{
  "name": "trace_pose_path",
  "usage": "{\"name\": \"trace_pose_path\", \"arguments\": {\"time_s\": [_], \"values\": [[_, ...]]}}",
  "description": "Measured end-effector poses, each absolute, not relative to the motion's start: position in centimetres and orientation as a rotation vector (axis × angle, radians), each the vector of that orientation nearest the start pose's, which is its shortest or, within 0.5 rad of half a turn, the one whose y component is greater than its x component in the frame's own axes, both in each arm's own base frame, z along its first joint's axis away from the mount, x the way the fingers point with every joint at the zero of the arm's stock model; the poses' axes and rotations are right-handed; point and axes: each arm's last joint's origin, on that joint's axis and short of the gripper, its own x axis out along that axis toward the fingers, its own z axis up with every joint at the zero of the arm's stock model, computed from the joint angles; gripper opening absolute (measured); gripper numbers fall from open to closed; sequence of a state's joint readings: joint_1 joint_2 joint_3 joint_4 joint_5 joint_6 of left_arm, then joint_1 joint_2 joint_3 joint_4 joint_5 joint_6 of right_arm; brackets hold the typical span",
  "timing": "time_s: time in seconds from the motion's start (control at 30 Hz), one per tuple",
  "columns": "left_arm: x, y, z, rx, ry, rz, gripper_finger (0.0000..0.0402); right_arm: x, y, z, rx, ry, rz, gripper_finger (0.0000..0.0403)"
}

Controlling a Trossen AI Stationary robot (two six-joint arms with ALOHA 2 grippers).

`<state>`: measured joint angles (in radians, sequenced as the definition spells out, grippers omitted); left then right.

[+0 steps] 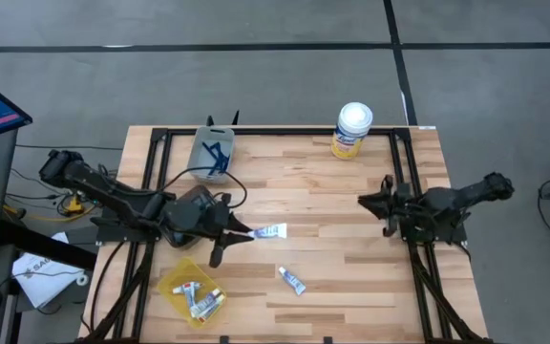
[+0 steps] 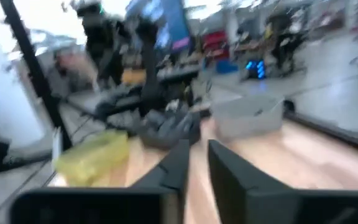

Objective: Pick & Place Travel size toiletries
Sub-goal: Put the toothpaste into the yellow bin

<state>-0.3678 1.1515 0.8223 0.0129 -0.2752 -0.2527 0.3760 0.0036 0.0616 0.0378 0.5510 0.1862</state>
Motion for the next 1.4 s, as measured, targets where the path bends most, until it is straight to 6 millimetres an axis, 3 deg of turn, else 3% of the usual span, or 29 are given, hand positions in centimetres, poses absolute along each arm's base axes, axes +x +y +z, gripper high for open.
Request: {"name": "trace_pose_path", "arguments": {"time_s": [0.1, 0.37, 0.53, 0.73, 0.93, 1.13, 1.4], "values": [[23.9, -8.7, 29.1, -0.184, 0.329, -0.05, 0.0062, 9.4, 2.0, 17.2, 0.24, -0.026, -0.109, 0.0011], [22.6, -10.6, 27.8, -0.237, 0.48, -0.104, 0.0062, 10.1, 2.4, 16.3, 0.111, 0.067, -0.012, 0.0002], [20.9, -12.3, 26.6, -0.32, 0.634, -0.119, 0.0062, 10.2, 2.4, 16.0, 0.099, 0.094, -0.023, 0.002], [17.5, -15.2, 25.3, -0.361, 0.855, -0.186, 0.0062, 10.2, 2.4, 16.0, 0.098, 0.094, -0.023, 0.0038], [14.4, -17.2, 24.6, -0.317, 0.974, -0.248, 0.0062, 10.2, 2.4, 16.0, 0.098, 0.095, -0.023, 0.004], [13.0, -18.5, 23.6, -0.227, 1.058, -0.301, 0.0064, 10.2, 2.4, 16.0, 0.098, 0.095, -0.023, 0.0039], [12.8, -19.4, 22.3, -0.22, 1.211, -0.358, 0.0132, 10.2, 2.4, 16.0, 0.098, 0.095, -0.023, 0.0038]]}}
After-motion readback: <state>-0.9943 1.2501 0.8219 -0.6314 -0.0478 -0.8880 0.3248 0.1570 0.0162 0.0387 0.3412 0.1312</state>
